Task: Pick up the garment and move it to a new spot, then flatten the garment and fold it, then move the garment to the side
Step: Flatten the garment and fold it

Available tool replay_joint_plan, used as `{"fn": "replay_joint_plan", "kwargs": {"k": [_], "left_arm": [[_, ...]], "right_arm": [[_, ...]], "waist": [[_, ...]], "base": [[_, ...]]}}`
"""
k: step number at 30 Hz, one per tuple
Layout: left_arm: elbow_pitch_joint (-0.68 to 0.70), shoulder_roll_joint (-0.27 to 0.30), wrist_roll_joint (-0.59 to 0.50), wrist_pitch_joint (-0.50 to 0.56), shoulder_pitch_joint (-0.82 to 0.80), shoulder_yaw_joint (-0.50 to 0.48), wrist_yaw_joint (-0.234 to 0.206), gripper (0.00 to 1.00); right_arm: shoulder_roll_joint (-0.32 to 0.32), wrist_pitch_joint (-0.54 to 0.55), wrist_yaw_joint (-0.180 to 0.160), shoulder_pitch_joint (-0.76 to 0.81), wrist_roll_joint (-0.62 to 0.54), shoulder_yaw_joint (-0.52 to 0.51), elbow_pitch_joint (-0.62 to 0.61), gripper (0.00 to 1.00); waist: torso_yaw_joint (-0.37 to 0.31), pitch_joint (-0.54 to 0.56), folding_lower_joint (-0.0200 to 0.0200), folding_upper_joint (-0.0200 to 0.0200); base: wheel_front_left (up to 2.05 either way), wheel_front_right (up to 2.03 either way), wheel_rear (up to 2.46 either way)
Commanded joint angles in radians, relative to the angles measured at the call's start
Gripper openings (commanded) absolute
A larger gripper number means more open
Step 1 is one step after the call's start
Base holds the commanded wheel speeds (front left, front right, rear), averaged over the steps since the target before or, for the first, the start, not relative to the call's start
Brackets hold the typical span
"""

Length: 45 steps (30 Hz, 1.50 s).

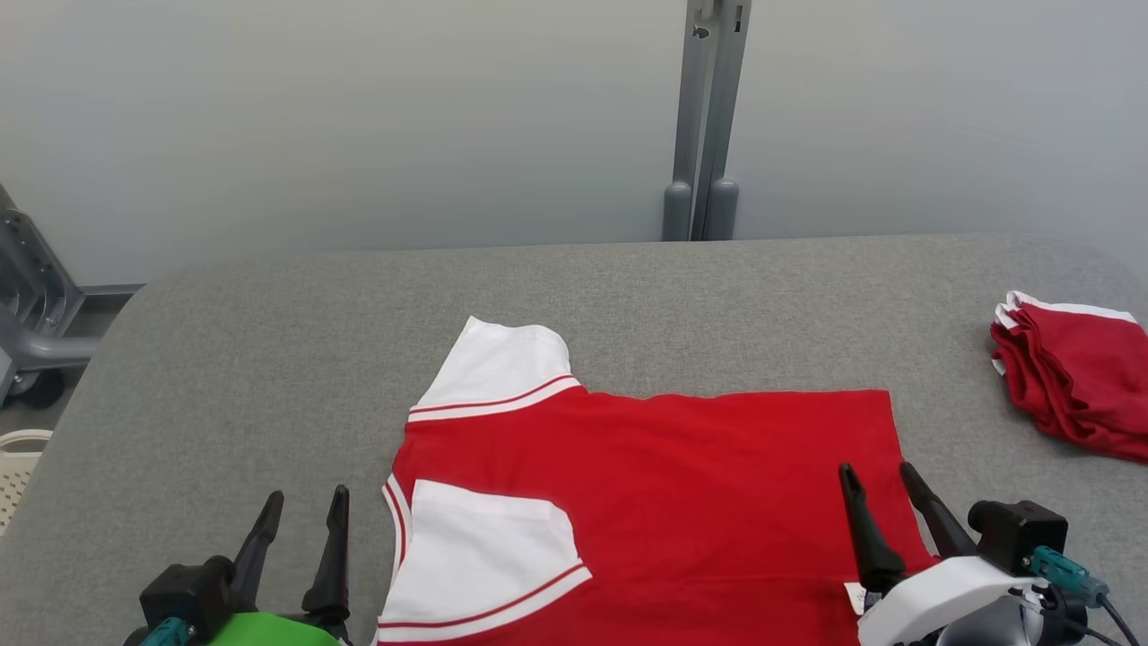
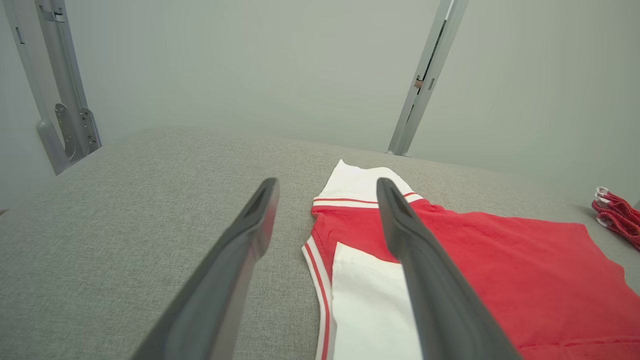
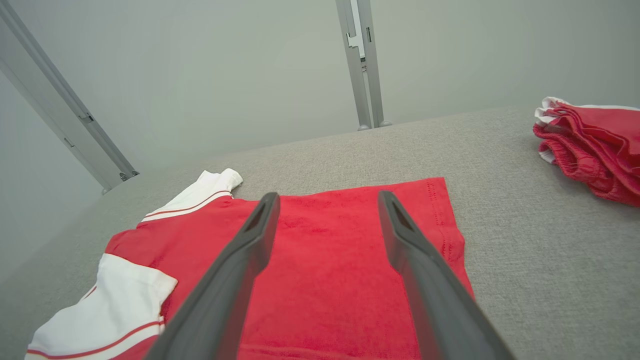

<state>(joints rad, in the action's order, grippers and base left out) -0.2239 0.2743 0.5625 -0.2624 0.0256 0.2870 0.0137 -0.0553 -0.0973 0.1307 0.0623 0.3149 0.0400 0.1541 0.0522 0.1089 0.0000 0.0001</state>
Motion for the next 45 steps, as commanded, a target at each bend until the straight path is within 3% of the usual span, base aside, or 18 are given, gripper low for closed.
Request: {"fn": "replay_joint_plan", "kwargs": {"k": [1, 17, 32, 37, 43, 45], "left_arm": [[-0.008, 0.000, 0.010, -0.003, 0.004, -0.012, -0.002, 1.00], [-0.053, 0.019, 0.021, -0.003, -0.010, -0.041, 0.008, 1.00], [-0.080, 0.030, -0.006, 0.035, -0.043, 0.008, 0.016, 1.00], [-0.135, 0.037, -0.024, 0.110, -0.119, 0.055, 0.041, 1.00], [-0.226, 0.044, -0.044, 0.268, -0.326, 0.113, 0.072, 1.00], [-0.240, 0.041, -0.042, 0.295, -0.363, 0.119, 0.076, 1.00]], "right_arm": [[-0.010, -0.014, 0.000, -0.014, 0.011, 0.006, 0.009, 1.00], [-0.027, -0.045, 0.000, -0.012, 0.017, 0.017, 0.061, 1.00], [-0.025, -0.028, 0.000, -0.038, -0.012, 0.016, 0.063, 1.00], [-0.040, 0.067, 0.000, -0.086, -0.070, -0.007, 0.074, 1.00], [-0.083, 0.375, 0.000, -0.222, -0.144, -0.003, 0.053, 1.00], [-0.097, 0.415, 0.000, -0.247, -0.149, 0.009, 0.039, 1.00]], "waist": [[-0.001, 0.003, 0.0000, -0.0001], [0.005, 0.006, 0.0000, -0.0001], [0.004, -0.019, 0.0000, -0.0001], [-0.001, -0.053, 0.0000, -0.0001], [-0.025, -0.162, 0.0000, -0.0001], [-0.028, -0.187, 0.0000, -0.0001]], "base": [[0.00, 0.00, 0.00], [0.00, 0.00, 0.00], [0.00, 0.00, 0.00], [0.00, 0.00, 0.00], [0.00, 0.00, 0.00], [0.00, 0.00, 0.00]]}}
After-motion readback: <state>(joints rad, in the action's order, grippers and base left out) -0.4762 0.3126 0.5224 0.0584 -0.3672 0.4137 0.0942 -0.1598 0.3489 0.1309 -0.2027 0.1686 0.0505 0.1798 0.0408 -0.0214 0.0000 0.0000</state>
